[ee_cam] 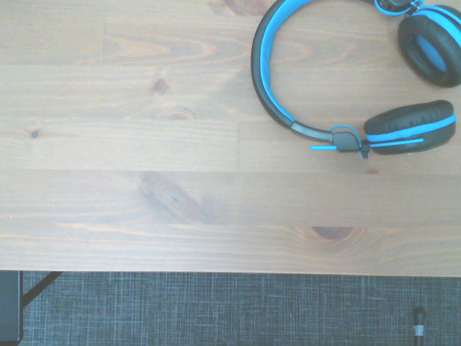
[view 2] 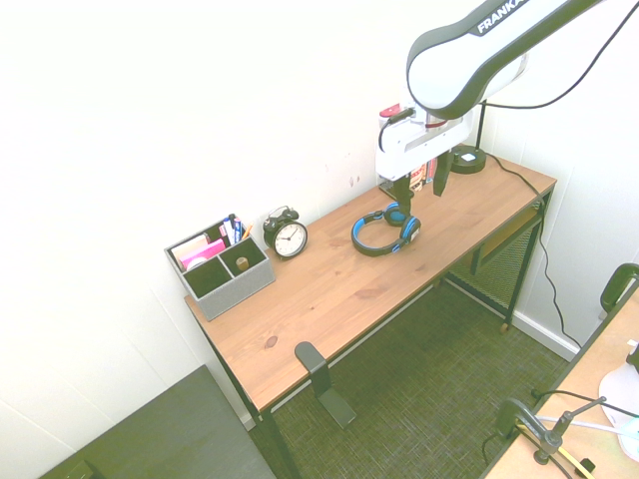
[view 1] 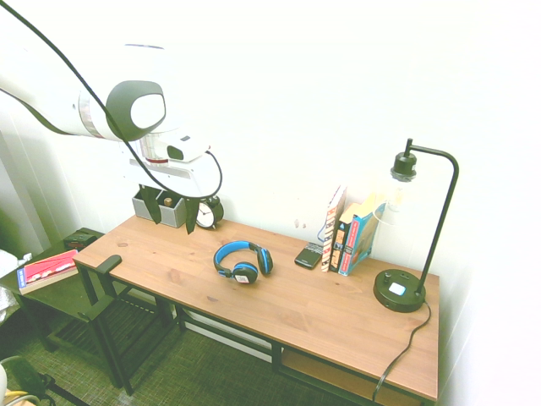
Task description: Hang the headphone
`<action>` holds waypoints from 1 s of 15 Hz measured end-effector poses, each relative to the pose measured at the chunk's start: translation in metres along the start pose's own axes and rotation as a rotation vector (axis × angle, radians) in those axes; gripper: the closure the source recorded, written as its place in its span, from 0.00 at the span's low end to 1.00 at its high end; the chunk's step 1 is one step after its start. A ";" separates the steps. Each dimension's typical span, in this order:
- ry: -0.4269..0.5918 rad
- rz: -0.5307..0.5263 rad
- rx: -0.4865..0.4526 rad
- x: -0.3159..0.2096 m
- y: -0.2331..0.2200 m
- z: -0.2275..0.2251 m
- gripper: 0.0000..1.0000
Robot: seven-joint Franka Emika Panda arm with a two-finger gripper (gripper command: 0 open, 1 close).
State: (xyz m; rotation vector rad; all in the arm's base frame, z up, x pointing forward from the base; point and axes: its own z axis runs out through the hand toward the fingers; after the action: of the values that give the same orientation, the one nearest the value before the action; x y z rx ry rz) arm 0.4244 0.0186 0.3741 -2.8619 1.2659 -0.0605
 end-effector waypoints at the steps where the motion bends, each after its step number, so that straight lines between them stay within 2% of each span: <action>1: -0.001 0.000 -0.001 0.000 0.000 0.001 0.00; 5: 0.027 0.021 0.014 0.024 -0.008 0.025 0.00; 11: -0.018 -0.023 -0.011 0.075 -0.090 0.122 0.00; 14: -0.025 -0.019 -0.042 0.100 -0.112 0.162 0.00; 15: -0.023 -0.022 -0.049 0.104 -0.119 0.171 1.00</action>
State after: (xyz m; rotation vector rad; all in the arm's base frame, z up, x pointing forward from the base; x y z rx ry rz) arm 0.5888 0.0208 0.2098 -2.9086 1.2488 0.0037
